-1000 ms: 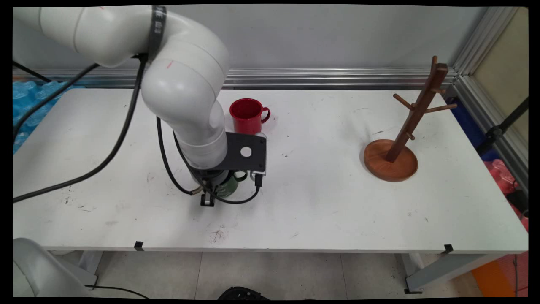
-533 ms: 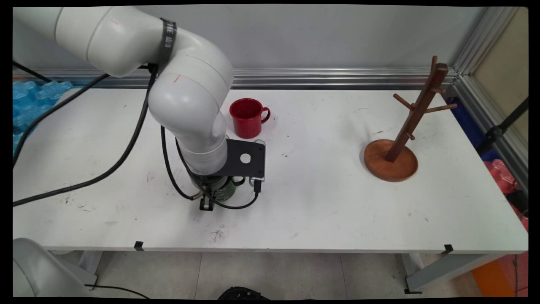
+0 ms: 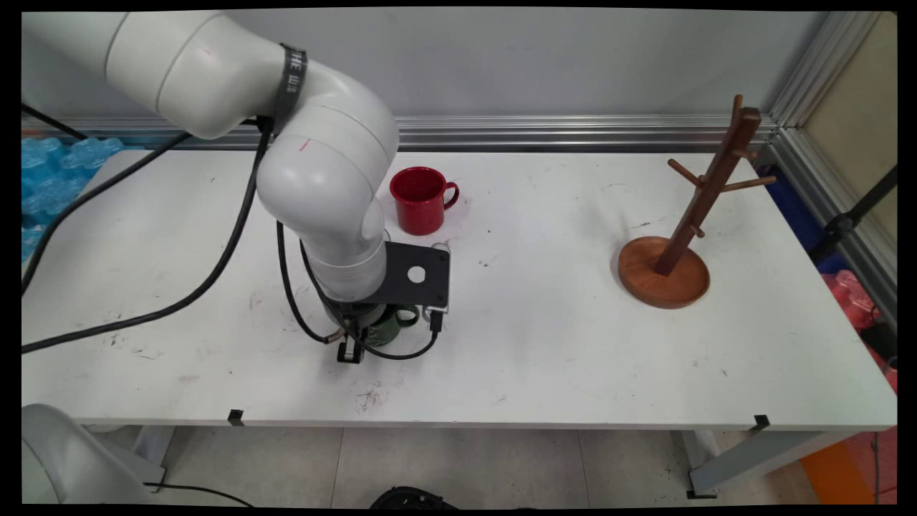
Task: Place the picked object on the table
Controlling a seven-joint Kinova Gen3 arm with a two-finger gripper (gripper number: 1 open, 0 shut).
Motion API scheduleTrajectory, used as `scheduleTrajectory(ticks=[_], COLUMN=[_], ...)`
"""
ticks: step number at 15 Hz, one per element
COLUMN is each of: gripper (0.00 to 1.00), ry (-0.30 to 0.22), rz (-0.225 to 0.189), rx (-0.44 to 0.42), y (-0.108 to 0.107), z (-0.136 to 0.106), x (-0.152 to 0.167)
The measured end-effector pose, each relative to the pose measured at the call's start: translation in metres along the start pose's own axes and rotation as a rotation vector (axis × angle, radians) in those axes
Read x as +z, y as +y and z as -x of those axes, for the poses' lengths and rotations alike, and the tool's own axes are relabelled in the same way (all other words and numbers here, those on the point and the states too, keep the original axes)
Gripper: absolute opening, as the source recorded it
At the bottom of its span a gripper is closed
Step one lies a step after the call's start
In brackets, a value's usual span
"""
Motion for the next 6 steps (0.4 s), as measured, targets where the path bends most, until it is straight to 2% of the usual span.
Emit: scheduleTrajectory(ticks=[6], gripper=[1.00], ry=[0.015], rz=[0.002], rx=[0.016], y=[-0.0008], z=[-0.0001], x=[0.0011])
